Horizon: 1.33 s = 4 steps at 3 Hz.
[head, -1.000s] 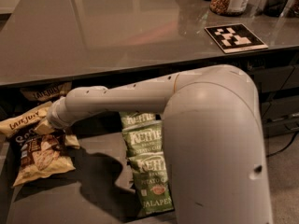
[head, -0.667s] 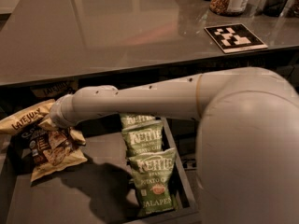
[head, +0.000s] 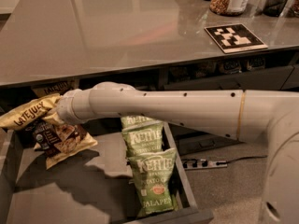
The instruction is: Pick brown chip bag from top drawer and place on counter
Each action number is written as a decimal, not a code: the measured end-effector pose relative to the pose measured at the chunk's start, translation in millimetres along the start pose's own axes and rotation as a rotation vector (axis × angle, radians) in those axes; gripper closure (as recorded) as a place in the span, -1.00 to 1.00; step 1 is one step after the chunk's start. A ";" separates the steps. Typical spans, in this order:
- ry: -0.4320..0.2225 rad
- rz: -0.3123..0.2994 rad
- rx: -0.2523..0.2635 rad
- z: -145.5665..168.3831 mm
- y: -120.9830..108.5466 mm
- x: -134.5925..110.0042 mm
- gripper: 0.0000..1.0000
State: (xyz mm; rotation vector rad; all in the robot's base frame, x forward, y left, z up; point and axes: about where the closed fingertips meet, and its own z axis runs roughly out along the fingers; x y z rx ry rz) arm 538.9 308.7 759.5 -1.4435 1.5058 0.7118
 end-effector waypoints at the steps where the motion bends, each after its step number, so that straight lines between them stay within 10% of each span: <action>1: -0.066 -0.017 -0.022 -21.2 -1.9 -5.8 1.00; 4: -0.147 -0.109 0.030 -127.1 12.7 -40.3 1.00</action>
Offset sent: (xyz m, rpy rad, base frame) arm -0.0243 -0.0886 0.0720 0.1757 -0.1106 0.0587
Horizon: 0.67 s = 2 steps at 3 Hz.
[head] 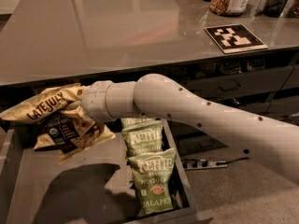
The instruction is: Pick brown chip bag from top drawer and place on counter
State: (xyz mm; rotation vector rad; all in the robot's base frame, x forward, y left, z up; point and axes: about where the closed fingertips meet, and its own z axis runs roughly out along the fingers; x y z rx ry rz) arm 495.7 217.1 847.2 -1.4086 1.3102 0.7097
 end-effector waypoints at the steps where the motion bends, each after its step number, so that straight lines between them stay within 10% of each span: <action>1: -0.006 -0.011 0.057 -38.3 -1.2 -12.7 1.00; 2: -0.006 -0.011 0.057 -38.3 -1.2 -12.7 1.00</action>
Offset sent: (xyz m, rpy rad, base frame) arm -0.0106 -0.0470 0.0250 0.0531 -0.0371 -0.0681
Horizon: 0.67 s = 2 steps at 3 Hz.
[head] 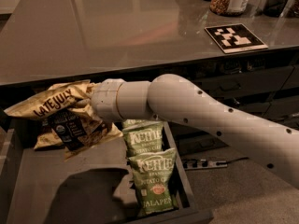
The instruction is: Pick brown chip bag from top drawer and place on counter
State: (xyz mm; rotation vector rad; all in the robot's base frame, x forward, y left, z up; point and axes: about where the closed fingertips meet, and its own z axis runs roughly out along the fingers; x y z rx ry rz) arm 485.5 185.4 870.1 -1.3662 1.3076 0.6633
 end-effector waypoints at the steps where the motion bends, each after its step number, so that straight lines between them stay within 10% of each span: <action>1: -0.010 0.001 0.027 -18.9 0.8 -12.8 1.00; 2: -0.042 -0.019 0.072 -51.7 6.2 -37.1 1.00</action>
Offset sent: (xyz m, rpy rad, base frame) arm -0.0521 -0.0742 0.0896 0.1060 -0.1111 -0.1057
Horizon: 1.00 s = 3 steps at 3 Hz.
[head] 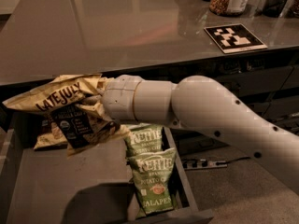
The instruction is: Pick brown chip bag from top drawer and place on counter
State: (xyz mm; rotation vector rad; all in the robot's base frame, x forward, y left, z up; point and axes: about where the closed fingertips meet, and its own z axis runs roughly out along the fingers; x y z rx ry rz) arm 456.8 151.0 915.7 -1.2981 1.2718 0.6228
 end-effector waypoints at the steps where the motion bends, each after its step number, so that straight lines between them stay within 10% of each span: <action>1: -0.028 -0.022 0.052 -29.9 -0.2 -20.0 1.00; 3: -0.045 -0.036 0.113 -55.6 -2.5 -30.9 1.00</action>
Offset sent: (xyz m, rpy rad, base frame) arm -0.0318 -0.0630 0.0538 0.0918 -0.1074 -0.1220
